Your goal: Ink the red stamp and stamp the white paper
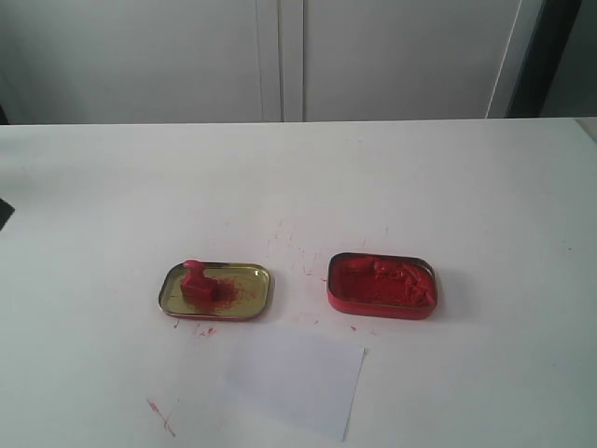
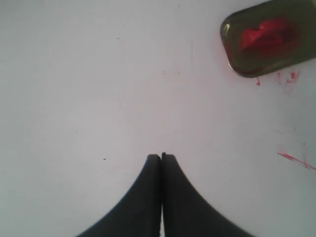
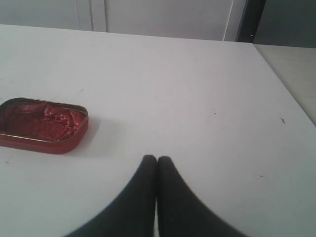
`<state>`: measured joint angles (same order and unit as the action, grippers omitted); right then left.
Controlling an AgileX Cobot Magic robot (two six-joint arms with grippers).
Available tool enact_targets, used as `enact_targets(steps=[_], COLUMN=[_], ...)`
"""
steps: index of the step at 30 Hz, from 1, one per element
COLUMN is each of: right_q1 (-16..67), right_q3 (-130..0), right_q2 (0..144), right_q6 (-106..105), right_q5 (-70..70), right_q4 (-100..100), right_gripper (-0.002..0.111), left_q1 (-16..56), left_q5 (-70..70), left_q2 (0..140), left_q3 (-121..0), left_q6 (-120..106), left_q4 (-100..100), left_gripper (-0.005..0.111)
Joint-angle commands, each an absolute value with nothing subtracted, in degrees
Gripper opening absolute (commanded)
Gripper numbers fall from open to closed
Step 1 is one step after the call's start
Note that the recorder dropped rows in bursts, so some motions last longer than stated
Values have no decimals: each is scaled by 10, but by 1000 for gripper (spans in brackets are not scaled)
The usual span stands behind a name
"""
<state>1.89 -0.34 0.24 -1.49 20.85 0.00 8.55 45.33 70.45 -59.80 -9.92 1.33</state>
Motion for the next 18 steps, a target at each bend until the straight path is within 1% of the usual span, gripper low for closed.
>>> enact_targets(steps=[1,8,18], right_q1=[18,18,18], right_q3=[0,0,0], right_q2=[0,0,0], right_q6=[-13,-13,-13], right_q5=[199,199,199], right_q4=[0,0,0], right_gripper=[0,0,0], left_q1=[125,168,175], left_q5=[482,505,528], left_q2=[754,822,889], left_q3=[-633,-682,-731], left_q6=[-107,-156,-287], left_q4=[22,25,126], left_gripper=[0,0,0])
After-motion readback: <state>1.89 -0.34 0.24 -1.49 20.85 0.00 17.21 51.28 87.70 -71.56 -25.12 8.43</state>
